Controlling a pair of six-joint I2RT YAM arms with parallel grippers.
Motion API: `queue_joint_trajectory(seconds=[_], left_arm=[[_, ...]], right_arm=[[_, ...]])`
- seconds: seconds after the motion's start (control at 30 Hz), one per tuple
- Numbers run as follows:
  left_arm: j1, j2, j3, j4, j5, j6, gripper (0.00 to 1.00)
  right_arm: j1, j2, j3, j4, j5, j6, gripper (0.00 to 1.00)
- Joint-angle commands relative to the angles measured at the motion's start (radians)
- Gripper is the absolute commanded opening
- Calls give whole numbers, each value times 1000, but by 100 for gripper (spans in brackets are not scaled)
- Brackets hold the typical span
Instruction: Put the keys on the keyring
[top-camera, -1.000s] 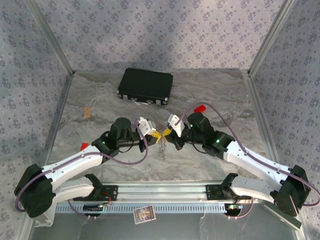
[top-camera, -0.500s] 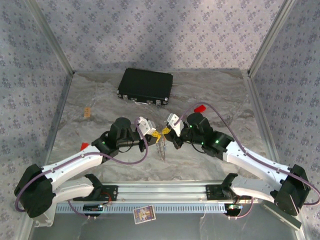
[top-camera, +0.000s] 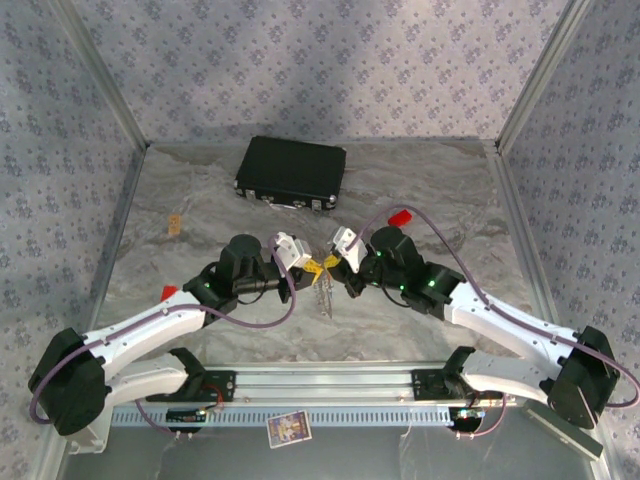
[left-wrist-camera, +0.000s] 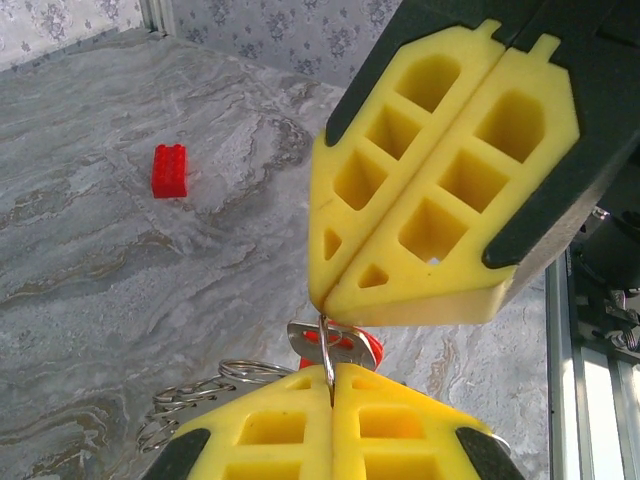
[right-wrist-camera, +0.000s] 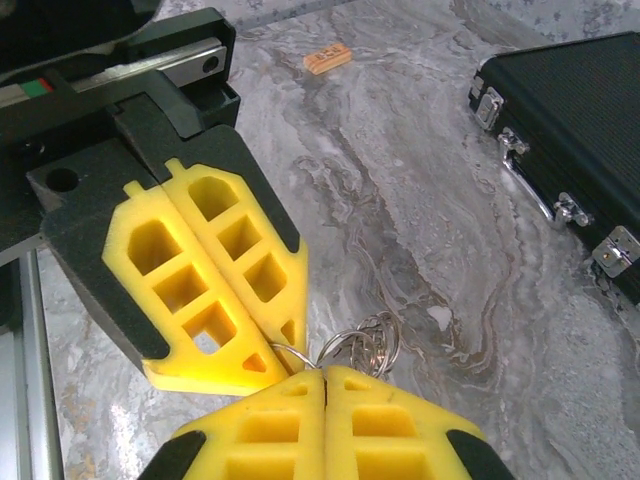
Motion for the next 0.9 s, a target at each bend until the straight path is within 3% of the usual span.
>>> queue_joint_trajectory(seconds=[0.0, 0.87], left_arm=[[-9, -13, 13, 47, 34, -8, 0], [-11, -37, -22, 96, -14, 45, 0]], right_arm=[[-2, 3, 10, 51, 112, 28, 0], [4, -4, 10, 21, 109, 97, 0]])
